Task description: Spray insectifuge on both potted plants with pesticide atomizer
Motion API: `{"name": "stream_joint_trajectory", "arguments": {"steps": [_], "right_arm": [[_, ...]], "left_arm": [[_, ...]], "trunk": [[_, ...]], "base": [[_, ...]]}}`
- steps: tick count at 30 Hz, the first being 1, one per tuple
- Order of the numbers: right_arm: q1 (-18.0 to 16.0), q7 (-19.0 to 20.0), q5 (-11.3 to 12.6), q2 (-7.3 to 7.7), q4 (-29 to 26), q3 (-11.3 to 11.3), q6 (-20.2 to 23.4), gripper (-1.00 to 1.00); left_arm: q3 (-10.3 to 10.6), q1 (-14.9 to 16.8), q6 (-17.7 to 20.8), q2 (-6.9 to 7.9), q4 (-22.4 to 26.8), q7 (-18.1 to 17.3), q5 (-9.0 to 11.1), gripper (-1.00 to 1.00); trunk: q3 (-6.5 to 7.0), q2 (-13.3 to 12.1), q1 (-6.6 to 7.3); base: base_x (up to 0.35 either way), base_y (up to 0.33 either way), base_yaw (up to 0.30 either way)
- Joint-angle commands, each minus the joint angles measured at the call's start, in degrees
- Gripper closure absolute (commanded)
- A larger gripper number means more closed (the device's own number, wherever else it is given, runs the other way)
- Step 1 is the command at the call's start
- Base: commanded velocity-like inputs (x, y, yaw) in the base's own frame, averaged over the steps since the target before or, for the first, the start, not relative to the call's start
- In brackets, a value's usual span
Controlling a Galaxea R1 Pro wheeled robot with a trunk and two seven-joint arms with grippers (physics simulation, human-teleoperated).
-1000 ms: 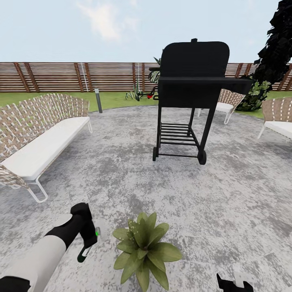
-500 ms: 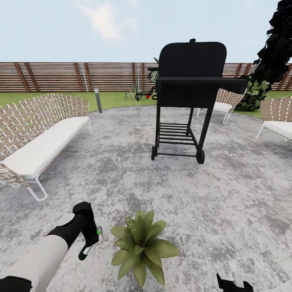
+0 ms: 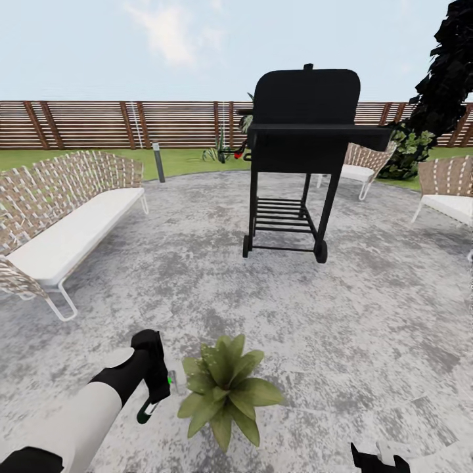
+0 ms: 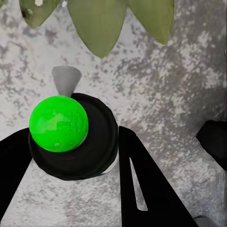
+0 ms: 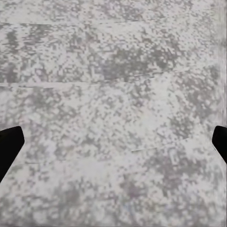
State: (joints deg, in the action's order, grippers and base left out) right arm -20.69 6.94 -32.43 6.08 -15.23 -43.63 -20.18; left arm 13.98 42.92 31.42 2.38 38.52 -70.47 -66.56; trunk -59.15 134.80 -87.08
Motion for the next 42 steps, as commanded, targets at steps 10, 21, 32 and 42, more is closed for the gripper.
{"name": "stream_joint_trajectory", "arguments": {"steps": [10,21,32,42], "right_arm": [[-0.05,0.45,-0.18,-0.01,0.03,-0.49,-0.21,-1.0],[-0.05,0.36,-0.18,-0.01,0.0,-0.56,-0.21,-1.0],[-0.05,0.36,-0.18,0.04,0.01,-0.49,-0.21,-1.0],[-0.05,0.36,-0.18,0.06,0.01,-0.49,-0.21,-1.0]], "left_arm": [[0.72,0.06,2.02,-0.36,0.59,-0.34,-0.14,1.0],[0.58,0.86,6.57,-2.0,0.83,-0.86,-1.0,1.0],[0.42,-0.17,5.51,0.19,-0.15,-0.64,-2.72,1.0],[-0.66,2.52,5.67,-3.38,0.94,-0.8,-2.75,1.0]], "trunk": [[-0.05,0.02,0.01],[-0.05,0.02,0.01],[-0.05,0.02,0.01],[-0.05,0.02,0.01]], "base": [[-0.004,-0.018,0.211],[0.0,0.0,0.015],[0.0,0.0,0.0],[0.0,0.0,0.0]]}}
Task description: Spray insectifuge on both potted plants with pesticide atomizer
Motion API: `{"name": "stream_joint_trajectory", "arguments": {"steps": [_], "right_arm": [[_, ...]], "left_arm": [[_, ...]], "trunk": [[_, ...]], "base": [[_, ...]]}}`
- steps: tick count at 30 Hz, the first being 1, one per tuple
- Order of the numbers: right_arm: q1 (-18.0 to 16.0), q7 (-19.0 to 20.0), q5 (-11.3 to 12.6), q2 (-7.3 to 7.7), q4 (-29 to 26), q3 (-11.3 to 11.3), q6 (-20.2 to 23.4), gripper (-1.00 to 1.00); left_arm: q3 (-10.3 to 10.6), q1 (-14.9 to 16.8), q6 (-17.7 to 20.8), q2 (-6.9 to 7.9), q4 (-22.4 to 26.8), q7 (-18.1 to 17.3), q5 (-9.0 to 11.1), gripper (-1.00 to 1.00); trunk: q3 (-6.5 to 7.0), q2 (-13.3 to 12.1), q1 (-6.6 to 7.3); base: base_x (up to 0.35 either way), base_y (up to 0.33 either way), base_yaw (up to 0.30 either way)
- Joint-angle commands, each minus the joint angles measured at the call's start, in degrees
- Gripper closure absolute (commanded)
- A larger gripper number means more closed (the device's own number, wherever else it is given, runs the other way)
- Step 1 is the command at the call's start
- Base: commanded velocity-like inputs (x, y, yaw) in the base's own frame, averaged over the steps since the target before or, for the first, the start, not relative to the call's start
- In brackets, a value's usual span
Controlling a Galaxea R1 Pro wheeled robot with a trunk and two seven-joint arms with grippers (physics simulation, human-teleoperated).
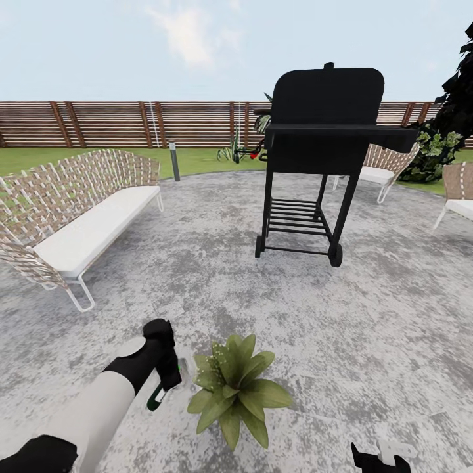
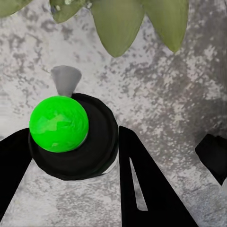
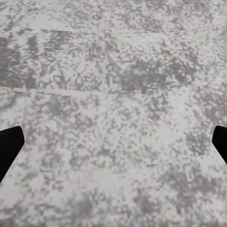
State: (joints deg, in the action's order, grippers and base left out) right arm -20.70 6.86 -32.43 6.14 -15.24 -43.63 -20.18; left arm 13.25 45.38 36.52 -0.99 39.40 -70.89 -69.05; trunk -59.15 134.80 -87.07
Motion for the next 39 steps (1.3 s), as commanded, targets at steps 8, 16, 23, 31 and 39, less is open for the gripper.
{"name": "stream_joint_trajectory", "arguments": {"steps": [8,16,23,31,39], "right_arm": [[-0.05,0.46,-0.17,-0.01,-0.04,-0.5,-0.21,-1.0],[-0.05,0.49,-0.17,0.01,-0.05,-0.49,-0.21,-1.0],[-0.05,0.45,-0.17,0.01,-0.05,-0.54,-0.21,-1.0],[-0.05,0.5,-0.17,0.06,-0.05,-0.58,-0.21,-1.0],[-0.05,0.48,-0.17,0.09,-0.05,-0.51,-0.21,-1.0]], "left_arm": [[0.05,1.14,0.49,0.77,-0.81,-0.6,-0.74,1.0],[0.25,0.87,0.18,5.89,-4.22,-0.21,-0.55,1.0],[0.24,0.23,0.02,4.95,-8.31,0.3,-0.08,1.0],[-0.5,0.03,0.39,2.93,-2.69,1.5,-0.07,1.0],[-0.42,-3.03,0.11,2.68,-7.73,5.37,3.98,1.0]], "trunk": [[-0.06,0.02,0.01],[-0.06,0.02,0.01],[-0.06,0.02,0.01],[-0.06,0.02,0.01],[-0.06,0.02,0.01]], "base": [[0.0,0.0,0.0],[0.0,0.0,0.0],[0.0,0.0,0.0],[0.0,0.0,0.005],[0.0,0.0,0.248]]}}
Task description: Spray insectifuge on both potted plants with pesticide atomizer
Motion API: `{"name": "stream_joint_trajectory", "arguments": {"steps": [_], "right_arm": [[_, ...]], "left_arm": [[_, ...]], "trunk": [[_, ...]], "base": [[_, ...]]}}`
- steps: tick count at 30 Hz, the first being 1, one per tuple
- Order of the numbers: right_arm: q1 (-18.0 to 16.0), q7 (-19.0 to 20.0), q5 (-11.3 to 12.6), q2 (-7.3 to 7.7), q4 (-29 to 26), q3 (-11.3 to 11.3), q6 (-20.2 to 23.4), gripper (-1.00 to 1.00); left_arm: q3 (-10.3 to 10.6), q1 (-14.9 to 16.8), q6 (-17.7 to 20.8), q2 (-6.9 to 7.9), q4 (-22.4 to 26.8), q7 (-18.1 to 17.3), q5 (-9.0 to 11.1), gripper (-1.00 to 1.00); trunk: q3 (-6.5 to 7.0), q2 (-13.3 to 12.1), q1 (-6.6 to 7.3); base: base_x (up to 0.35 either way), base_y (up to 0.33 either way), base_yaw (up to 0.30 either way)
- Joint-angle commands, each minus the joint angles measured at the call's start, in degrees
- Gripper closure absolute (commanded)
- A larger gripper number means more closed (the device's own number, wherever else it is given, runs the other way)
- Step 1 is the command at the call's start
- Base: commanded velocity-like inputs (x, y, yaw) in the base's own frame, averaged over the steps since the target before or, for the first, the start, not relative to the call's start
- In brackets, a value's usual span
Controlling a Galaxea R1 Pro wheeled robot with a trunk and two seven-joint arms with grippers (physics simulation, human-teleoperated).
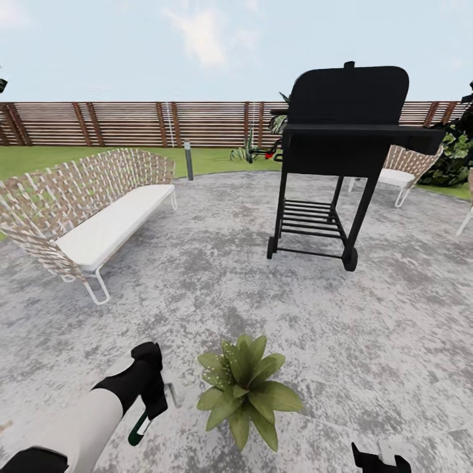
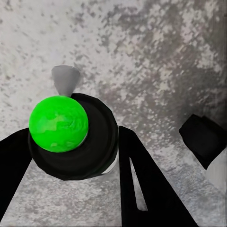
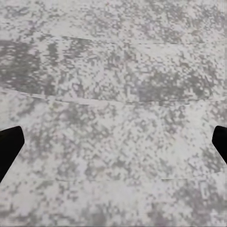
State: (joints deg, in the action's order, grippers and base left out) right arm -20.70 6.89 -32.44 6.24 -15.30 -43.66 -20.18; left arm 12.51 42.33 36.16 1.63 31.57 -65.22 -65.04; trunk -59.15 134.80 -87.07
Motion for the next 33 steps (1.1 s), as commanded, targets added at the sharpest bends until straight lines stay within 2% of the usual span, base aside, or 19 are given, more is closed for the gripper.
{"name": "stream_joint_trajectory", "arguments": {"steps": [1,4,9,10,11,14,16,19,23,28,33], "right_arm": [[-0.04,0.44,-0.16,-0.01,0.01,-0.48,-0.21,-1.0],[-0.04,0.44,-0.16,-0.04,0.01,-0.47,-0.21,-1.0],[-0.04,0.46,-0.16,-0.07,0.01,-0.46,-0.21,-1.0],[-0.04,0.48,-0.16,-0.08,0.01,-0.46,-0.21,-1.0],[-0.04,0.46,-0.16,-0.04,0.01,-0.46,-0.21,-1.0],[-0.04,0.45,-0.16,-0.05,0.01,-0.46,-0.21,-1.0],[-0.04,0.42,-0.16,-0.03,0.01,-0.46,-0.21,-1.0],[-0.04,0.41,-0.15,-0.06,0.01,-0.46,-0.21,-1.0],[-0.04,0.4,-0.14,-0.06,0.01,-0.46,-0.21,-1.0],[-0.04,0.4,-0.15,-0.01,-0.07,-0.48,-0.22,-1.0],[-0.04,0.41,-0.16,0.0,-0.08,-0.47,-0.21,-1.0]], "left_arm": [[0.33,-0.1,0.44,0.03,0.08,0.66,0.57,1.0],[0.39,-0.26,0.44,-0.08,-0.03,2.6,1.41,1.0],[0.23,-0.25,0.59,-0.11,0.22,3.13,1.68,1.0],[0.23,-0.24,0.63,-0.34,0.52,3.15,1.67,1.0],[0.45,-0.23,0.65,-1.17,0.31,3.22,1.35,1.0],[0.57,-0.44,0.66,-1.35,-0.07,3.25,1.31,1.0],[0.5,-3.13,0.55,-0.78,-0.04,3.25,1.18,1.0],[0.4,-4.31,0.52,-0.69,-0.01,3.27,1.25,1.0],[0.31,-4.58,0.63,-0.83,0.79,4.04,1.61,1.0],[0.34,-4.14,0.66,-1.87,1.25,4.31,1.73,1.0],[0.27,-4.12,0.67,-1.56,1.11,4.37,1.68,1.0]], "trunk": [[-0.05,0.02,0.01],[-0.05,0.02,0.01],[-0.05,0.02,0.01],[-0.05,0.02,0.01],[-0.05,0.02,0.01],[-0.05,0.02,0.01],[-0.05,0.02,0.01],[-0.05,0.02,0.01],[-0.05,0.02,0.01],[-0.05,0.02,0.01],[-0.05,0.02,0.01]], "base": [[0.0,0.0,0.092],[0.0,0.0,0.031],[0.0,0.0,0.004],[0.0,0.0,0.0],[0.0,0.0,0.0],[0.0,0.0,0.0],[0.0,0.0,0.002],[0.0,0.0,0.115],[0.0,0.0,0.228],[0.0,0.0,0.059],[0.0,0.0,0.003]]}}
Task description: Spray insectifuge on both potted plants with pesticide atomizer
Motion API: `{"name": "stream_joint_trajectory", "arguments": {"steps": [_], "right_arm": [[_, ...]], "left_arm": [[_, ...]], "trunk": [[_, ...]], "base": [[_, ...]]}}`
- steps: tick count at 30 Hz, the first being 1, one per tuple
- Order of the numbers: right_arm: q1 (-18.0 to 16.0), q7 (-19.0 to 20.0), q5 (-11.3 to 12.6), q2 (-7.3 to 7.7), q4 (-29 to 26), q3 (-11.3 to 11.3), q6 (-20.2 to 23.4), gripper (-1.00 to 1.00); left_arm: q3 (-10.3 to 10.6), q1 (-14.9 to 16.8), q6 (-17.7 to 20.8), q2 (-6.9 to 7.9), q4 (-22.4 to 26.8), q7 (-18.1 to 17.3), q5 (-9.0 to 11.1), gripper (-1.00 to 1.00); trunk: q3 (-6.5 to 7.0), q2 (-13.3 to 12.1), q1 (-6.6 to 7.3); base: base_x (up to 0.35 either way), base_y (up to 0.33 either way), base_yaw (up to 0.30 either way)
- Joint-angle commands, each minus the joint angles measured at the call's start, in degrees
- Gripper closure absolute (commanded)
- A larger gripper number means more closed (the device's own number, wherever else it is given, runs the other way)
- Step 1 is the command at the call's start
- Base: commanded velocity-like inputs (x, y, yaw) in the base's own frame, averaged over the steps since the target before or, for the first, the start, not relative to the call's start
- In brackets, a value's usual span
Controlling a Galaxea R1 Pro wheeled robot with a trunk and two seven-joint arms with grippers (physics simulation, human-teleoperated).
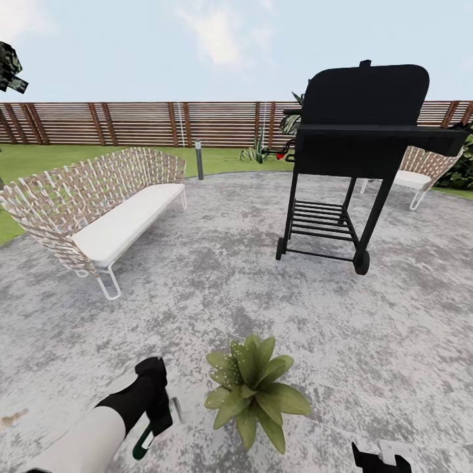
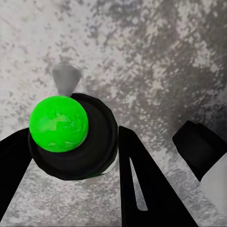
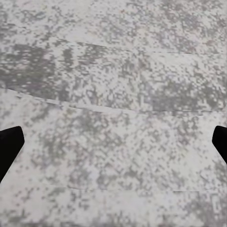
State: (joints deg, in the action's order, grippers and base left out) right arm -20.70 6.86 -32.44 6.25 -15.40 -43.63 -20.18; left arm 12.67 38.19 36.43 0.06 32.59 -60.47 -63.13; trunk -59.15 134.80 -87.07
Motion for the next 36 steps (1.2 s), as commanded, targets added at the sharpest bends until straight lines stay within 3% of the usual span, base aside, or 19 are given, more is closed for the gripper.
{"name": "stream_joint_trajectory", "arguments": {"steps": [1,4,7,9,13,23,28,36], "right_arm": [[-0.05,0.44,-0.16,-0.01,0.02,-0.49,-0.21,-1.0],[-0.05,0.43,-0.16,-0.01,0.02,-0.49,-0.21,-1.0],[-0.05,0.43,-0.16,-0.01,0.02,-0.49,-0.21,-1.0],[-0.05,0.43,-0.16,-0.01,0.02,-0.49,-0.21,-1.0],[-0.05,0.43,-0.16,-0.01,0.02,-0.49,-0.21,-1.0],[-0.05,0.43,-0.16,-0.01,0.02,-0.49,-0.21,-1.0],[-0.05,0.43,-0.16,-0.01,0.02,-0.49,-0.27,-1.0],[-0.05,0.43,-0.16,-0.01,0.02,-0.49,-0.3,-1.0]], "left_arm": [[0.09,-0.06,0.36,0.24,-0.21,-0.36,-0.23,1.0],[0.08,-0.41,0.32,1.02,-0.69,0.53,-0.16,1.0],[-0.39,-0.47,0.29,0.86,-0.21,2.25,0.58,1.0],[-2.59,-0.43,0.25,0.27,0.06,5.1,1.7,1.0],[-3.9,-0.45,0.13,-0.13,-0.37,8.24,2.34,1.0],[-3.85,-0.58,-0.04,-0.15,-0.95,8.01,4.52,1.0],[-3.88,-2.08,-0.18,-0.15,-1.87,8.46,4.56,1.0],[-3.9,-3.19,-0.22,0.17,-2.06,8.53,4.63,1.0]], "trunk": [[-0.05,0.02,0.01],[-0.05,0.02,0.01],[-0.05,0.02,0.01],[-0.05,0.02,0.01],[-0.05,0.02,0.01],[-0.05,0.02,0.01],[-0.05,0.02,0.01],[-0.05,0.02,0.01]], "base": [[0.0,0.0,0.0],[0.0,0.0,0.0],[0.0,0.0,0.0],[0.0,0.0,0.0],[0.0,0.0,0.0],[0.123,-0.04,0.0],[0.04,-0.018,0.033],[0.0,0.0,0.245]]}}
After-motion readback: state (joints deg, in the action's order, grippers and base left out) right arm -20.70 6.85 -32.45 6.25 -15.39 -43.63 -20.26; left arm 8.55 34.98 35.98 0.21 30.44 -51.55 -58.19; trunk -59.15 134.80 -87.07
